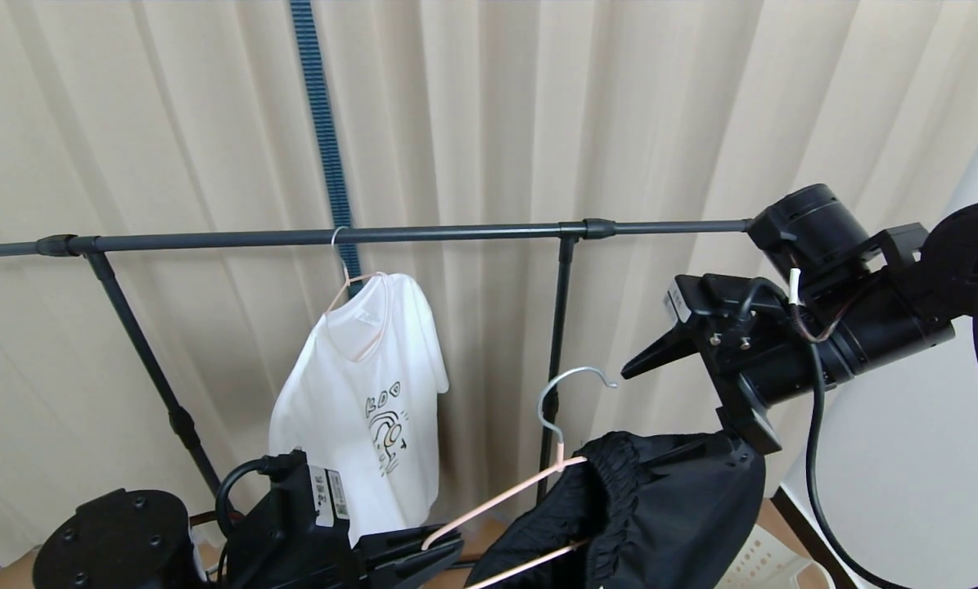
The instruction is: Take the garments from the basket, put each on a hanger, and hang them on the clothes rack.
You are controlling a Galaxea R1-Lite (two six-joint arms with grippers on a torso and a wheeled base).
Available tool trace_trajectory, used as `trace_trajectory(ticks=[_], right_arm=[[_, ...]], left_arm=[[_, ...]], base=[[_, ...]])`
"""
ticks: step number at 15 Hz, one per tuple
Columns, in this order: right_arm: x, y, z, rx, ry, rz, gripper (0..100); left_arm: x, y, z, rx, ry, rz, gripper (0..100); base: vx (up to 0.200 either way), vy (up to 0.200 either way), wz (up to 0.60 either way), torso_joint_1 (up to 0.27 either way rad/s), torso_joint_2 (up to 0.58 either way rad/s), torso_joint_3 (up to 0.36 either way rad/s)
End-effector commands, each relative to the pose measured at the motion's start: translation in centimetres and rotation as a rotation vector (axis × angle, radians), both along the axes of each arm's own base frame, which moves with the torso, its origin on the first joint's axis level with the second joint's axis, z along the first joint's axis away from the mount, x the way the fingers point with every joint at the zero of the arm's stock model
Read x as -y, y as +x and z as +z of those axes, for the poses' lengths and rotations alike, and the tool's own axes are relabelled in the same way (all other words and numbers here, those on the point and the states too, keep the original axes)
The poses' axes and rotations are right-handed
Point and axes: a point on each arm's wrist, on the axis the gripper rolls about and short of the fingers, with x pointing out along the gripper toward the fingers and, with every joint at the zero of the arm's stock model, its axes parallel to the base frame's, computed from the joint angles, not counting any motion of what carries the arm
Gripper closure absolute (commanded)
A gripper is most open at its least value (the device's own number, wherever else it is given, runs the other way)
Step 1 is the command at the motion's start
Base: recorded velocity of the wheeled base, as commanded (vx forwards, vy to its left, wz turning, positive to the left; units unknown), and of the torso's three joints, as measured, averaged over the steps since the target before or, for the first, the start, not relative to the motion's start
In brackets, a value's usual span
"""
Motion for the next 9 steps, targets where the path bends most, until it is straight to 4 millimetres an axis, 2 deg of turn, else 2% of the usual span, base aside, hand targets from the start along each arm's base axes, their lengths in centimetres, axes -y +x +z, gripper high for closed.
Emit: trace_trajectory(ticks=[1, 7, 9], right_arm=[[-1.1, -0.1, -0.8, -0.025, -0.009, 0.034, 0], [-3.4, -1.6, -1.0, -0.057, 0.017, 0.139, 0], [-3.7, -1.9, -1.0, -0.069, 0.017, 0.140, 0]], left_arm=[[-0.1, 0.0, -0.1, -0.003, 0.002, 0.002, 100], [0.0, 0.2, 0.1, 0.003, -0.004, 0.008, 100], [0.0, 0.2, 0.1, 0.002, -0.005, 0.011, 100]], base=[[0.000, 0.000, 0.00, 0.000, 0.00, 0.000], [0.000, 0.000, 0.00, 0.000, 0.00, 0.000], [0.000, 0.000, 0.00, 0.000, 0.00, 0.000]])
